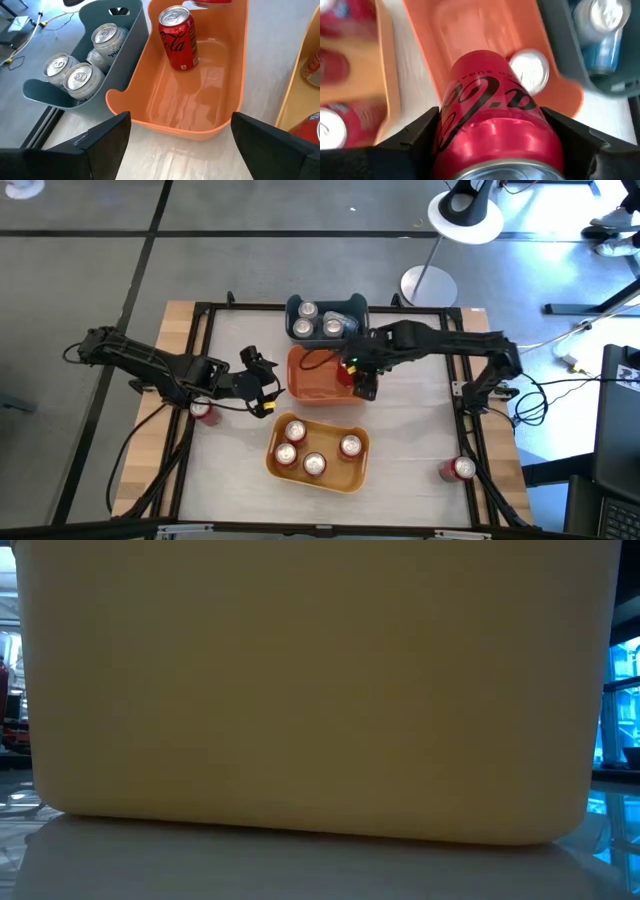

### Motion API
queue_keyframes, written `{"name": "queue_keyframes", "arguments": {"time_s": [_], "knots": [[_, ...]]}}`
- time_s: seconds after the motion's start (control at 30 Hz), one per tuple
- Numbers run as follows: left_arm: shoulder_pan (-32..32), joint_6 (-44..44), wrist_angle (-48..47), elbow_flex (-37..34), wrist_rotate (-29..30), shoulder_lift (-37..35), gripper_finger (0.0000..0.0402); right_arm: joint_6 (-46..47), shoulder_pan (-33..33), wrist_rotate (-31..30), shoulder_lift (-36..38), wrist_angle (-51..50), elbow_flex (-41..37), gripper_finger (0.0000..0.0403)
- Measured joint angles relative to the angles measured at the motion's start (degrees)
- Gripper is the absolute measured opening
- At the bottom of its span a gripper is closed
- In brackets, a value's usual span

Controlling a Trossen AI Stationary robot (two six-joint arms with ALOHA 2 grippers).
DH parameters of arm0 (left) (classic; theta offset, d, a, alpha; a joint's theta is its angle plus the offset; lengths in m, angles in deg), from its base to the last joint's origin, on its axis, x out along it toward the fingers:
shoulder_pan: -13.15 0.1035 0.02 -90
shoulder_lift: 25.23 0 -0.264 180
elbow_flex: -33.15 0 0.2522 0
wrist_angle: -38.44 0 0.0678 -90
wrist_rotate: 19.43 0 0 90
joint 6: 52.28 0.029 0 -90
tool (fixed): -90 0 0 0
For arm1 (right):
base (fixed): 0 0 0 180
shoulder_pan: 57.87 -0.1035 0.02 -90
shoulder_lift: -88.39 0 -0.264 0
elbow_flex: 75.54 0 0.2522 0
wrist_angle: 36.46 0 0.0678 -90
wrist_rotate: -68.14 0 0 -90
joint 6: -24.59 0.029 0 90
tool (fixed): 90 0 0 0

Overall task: Sort soda cans
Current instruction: Put the top red soda can into the orange bin

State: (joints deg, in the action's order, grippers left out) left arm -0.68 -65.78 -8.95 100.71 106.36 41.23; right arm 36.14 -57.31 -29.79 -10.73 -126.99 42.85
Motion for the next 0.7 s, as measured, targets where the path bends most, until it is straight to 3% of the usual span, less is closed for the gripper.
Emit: {"name": "queue_keyframes", "arguments": {"time_s": [0.1, 0.7], "knots": [[0.0, 0.0, 0.0, 0.0, 0.0, 0.0, 0.0331, 0.0, 0.2, -0.1, -2.3, -4.4, 0.8, 0.0284], [0.0, 0.0, 0.0, 0.0, 0.0, 0.0, 0.0331, -1.4, 0.2, 0.0, -15.0, -4.1, -0.4, 0.0284]]}}
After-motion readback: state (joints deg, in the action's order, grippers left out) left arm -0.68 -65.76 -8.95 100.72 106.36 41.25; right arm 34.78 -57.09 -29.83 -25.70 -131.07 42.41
